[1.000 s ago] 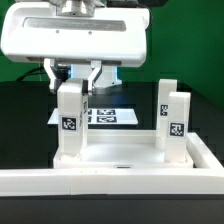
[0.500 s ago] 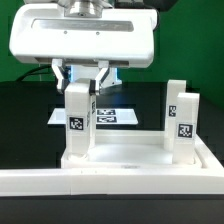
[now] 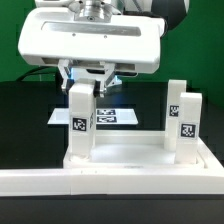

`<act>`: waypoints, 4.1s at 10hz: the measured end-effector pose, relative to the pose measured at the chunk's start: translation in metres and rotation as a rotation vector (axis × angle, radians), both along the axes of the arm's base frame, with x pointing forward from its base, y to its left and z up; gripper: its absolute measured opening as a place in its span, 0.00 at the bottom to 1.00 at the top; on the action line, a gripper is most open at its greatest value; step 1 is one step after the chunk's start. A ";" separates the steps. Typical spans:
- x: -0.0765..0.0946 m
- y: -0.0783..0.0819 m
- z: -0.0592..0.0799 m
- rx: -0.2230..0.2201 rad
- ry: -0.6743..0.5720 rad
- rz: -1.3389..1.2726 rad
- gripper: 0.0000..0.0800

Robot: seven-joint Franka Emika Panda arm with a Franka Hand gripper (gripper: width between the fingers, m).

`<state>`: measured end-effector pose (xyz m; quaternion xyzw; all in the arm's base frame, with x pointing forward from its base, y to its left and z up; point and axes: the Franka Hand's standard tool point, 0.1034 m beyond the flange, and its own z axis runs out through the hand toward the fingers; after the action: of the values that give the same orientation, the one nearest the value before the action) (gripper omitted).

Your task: Assemble desk

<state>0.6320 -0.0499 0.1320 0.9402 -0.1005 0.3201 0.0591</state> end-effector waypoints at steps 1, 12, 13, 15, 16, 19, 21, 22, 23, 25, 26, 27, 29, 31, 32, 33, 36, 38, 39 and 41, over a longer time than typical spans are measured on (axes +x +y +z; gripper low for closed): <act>0.000 0.000 0.000 -0.001 0.000 0.002 0.36; 0.000 0.000 0.000 -0.001 0.000 0.002 0.81; 0.000 0.000 0.000 -0.001 0.000 0.002 0.81; 0.000 -0.002 0.003 0.037 0.057 0.007 0.81; -0.002 -0.006 0.016 0.092 0.115 0.011 0.81; -0.005 -0.001 0.036 0.244 0.300 0.040 0.81; -0.002 0.001 0.042 0.351 0.469 0.069 0.81; -0.004 0.006 0.040 0.372 0.577 0.093 0.81; 0.002 0.004 0.034 0.342 0.637 0.109 0.81; 0.010 -0.001 0.014 0.278 0.648 0.116 0.81; 0.010 -0.003 0.005 0.246 0.659 0.114 0.81; 0.010 -0.007 0.000 0.248 0.664 0.108 0.81; 0.009 -0.003 -0.005 0.248 0.670 0.107 0.81; 0.005 -0.003 -0.013 0.238 0.658 0.104 0.81; 0.006 -0.003 -0.012 0.238 0.656 0.104 0.81; 0.006 -0.003 -0.012 0.238 0.657 0.104 0.70; 0.006 -0.006 -0.012 0.236 0.654 0.100 0.36; 0.007 -0.007 -0.013 0.252 0.643 0.053 0.36; 0.007 -0.009 -0.014 0.270 0.617 -0.023 0.36; 0.007 -0.012 -0.017 0.342 0.544 -0.279 0.36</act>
Offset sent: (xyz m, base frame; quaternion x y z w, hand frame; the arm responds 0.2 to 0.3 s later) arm 0.0000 0.0000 0.0000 0.0000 0.0000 0.0000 1.0000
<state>0.6395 -0.0618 0.1154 0.9646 -0.2608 0.0250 -0.0315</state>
